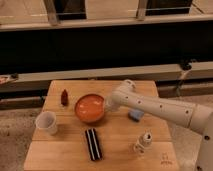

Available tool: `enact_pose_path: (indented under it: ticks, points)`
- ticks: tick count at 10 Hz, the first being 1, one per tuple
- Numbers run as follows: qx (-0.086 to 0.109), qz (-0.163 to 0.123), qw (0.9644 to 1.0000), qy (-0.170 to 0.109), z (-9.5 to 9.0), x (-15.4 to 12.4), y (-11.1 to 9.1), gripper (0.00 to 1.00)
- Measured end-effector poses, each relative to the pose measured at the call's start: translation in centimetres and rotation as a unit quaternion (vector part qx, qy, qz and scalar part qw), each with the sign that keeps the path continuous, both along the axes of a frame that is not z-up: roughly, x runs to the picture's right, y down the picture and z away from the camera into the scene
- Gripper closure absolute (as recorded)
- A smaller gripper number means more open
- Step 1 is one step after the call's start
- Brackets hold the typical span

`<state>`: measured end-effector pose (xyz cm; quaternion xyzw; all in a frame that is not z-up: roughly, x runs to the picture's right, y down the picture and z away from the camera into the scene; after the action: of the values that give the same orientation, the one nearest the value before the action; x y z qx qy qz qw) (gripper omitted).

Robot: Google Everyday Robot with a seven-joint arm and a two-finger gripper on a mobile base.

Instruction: Drag the ceramic bowl in a circle

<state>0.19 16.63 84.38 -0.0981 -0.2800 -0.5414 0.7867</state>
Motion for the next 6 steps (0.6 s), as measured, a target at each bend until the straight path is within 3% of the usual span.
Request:
enact_pose_path:
  ticks: [6]
  points:
    - [0.006,-0.004,0.9998,-0.020,0.6,-2.9,-1.8,1.00]
